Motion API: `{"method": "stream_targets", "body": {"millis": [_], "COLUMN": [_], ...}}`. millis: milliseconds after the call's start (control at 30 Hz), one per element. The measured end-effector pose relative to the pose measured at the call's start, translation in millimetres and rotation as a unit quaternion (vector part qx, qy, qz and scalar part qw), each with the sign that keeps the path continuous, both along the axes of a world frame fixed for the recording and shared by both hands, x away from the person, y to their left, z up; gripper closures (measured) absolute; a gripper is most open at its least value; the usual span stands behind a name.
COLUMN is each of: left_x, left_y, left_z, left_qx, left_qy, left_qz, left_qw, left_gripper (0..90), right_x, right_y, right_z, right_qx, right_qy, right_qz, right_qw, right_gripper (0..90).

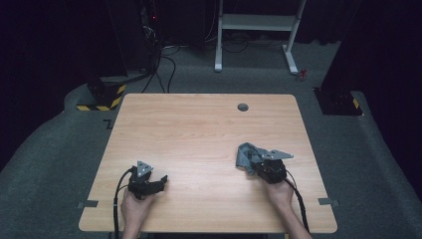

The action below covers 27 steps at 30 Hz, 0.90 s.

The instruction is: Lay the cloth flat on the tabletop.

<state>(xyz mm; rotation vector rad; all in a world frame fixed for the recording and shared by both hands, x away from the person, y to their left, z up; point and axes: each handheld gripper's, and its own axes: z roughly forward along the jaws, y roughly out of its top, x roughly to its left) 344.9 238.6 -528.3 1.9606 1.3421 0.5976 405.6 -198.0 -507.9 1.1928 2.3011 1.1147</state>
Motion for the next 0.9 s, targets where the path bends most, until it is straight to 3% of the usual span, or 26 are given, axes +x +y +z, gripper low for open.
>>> {"method": "stream_targets", "body": {"millis": [433, 900], "left_x": [0.0, 0.0], "left_y": [0.0, 0.0], "left_z": [0.0, 0.0], "left_qx": [0.000, 0.000], "left_qy": [0.000, 0.000], "left_qz": [0.000, 0.000], "left_qw": [1.0000, 1.0000], "left_gripper": [24.7, 24.7], "right_x": [-11.9, -19.6], "right_y": [28.8, 65.2], "right_z": [5.8, 5.7], "right_qx": [-0.001, -0.002], "right_qy": [-0.006, -0.003], "right_qz": [0.049, 0.104], "right_qw": [0.9988, 0.9946], "right_gripper": [85.5, 85.5]}}
